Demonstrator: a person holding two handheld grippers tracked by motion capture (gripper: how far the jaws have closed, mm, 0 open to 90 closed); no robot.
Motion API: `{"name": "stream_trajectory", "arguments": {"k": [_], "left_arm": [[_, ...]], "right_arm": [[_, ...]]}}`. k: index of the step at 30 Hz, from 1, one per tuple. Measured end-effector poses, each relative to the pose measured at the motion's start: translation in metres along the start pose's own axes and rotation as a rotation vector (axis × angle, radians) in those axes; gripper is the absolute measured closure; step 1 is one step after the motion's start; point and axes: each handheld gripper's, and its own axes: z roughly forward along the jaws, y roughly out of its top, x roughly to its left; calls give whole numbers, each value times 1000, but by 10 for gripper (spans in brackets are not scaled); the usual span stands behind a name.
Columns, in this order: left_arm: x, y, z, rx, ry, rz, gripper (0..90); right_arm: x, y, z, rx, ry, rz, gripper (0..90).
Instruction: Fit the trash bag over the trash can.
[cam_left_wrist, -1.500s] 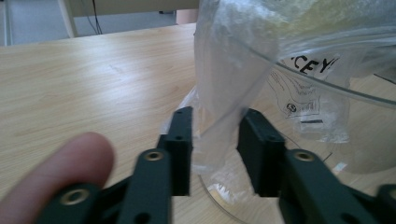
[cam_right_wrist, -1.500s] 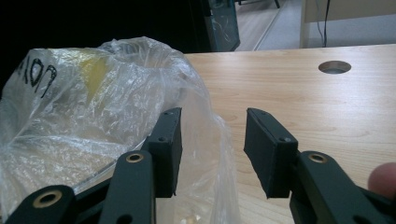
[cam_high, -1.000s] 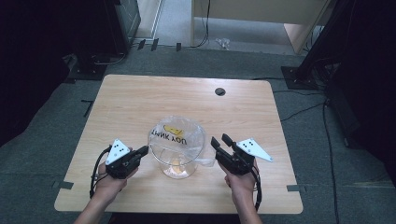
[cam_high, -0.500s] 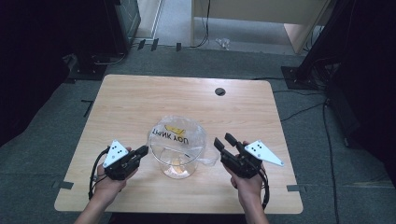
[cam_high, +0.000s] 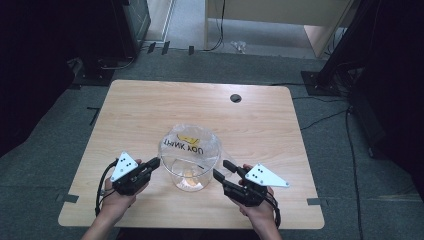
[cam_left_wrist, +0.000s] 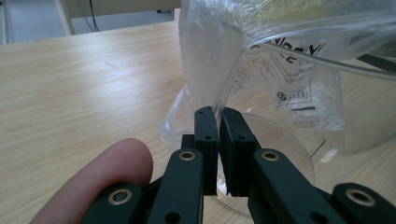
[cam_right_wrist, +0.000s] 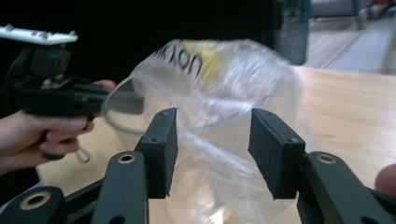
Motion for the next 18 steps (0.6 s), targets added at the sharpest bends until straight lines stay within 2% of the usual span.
{"name": "stream_trajectory", "arguments": {"k": [2, 5, 8, 10, 13, 16, 18], "left_arm": [[0, -1, 0, 3, -3, -2, 856], [0, -2, 1, 6, -8, -7, 859], [0, -2, 1, 10, -11, -6, 864], [-1, -3, 2, 8, -15, -13, 872], [0, -3, 2, 11, -25, -19, 893], [0, -3, 1, 17, -53, -19, 900], [0, -3, 1, 23, -73, -37, 900]], "right_arm": [[-3, -5, 3, 20, 32, 2, 511], [-6, -10, 7, 58, 29, -2, 521], [-6, -13, 11, 85, 11, -39, 613], [-4, -14, 13, 95, 1, -66, 709], [0, -15, 15, 108, -40, -111, 887], [3, -16, 16, 124, -34, -153, 900], [5, -19, 17, 147, -12, -180, 900]]}}
